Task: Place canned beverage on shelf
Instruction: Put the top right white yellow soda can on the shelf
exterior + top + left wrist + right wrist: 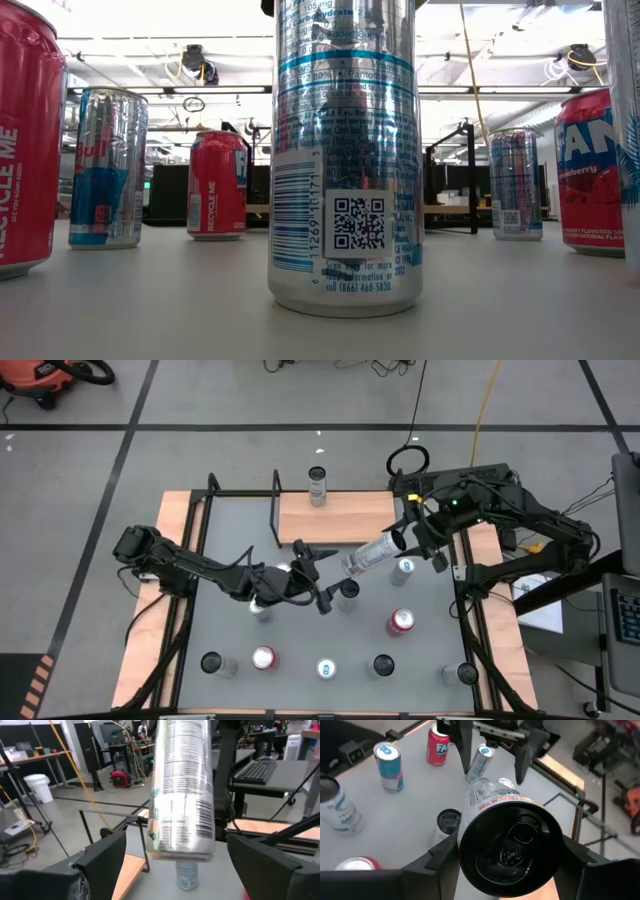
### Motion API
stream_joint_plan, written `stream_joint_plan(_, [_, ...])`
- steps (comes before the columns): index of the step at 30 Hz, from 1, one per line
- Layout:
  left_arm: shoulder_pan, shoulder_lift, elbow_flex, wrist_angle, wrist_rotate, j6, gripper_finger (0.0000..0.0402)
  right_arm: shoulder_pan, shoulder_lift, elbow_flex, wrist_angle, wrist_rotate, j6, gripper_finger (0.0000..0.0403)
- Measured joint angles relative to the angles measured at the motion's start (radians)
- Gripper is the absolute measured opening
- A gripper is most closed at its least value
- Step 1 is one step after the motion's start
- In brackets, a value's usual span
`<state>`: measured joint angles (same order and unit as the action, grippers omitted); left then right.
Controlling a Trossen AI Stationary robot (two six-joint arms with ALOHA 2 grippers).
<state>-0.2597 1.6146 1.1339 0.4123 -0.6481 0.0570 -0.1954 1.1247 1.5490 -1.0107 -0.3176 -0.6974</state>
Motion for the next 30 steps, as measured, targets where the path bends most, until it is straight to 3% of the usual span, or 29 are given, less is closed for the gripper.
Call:
stream_joint_plan(13, [-0.001, 0.0, 0.0, -0.006, 0.009, 0.106, 0.0346, 0.008, 0.04, -0.001, 0.07, 0.002, -0.045, 0.0206])
stream_joint_plan(25, [0.005, 0.0, 0.0, -0.036, -0.064, 0.111, 0.0345, 0.008, 0.042, -0.001, 0.123, -0.003, -0.03, 0.0206])
stream_joint_plan(30, [0.007, 0.0, 0.0, -0.028, -0.065, 0.137, 0.0345, 0.008, 0.046, -0.001, 0.126, -0.05, -0.022, 0.0206])
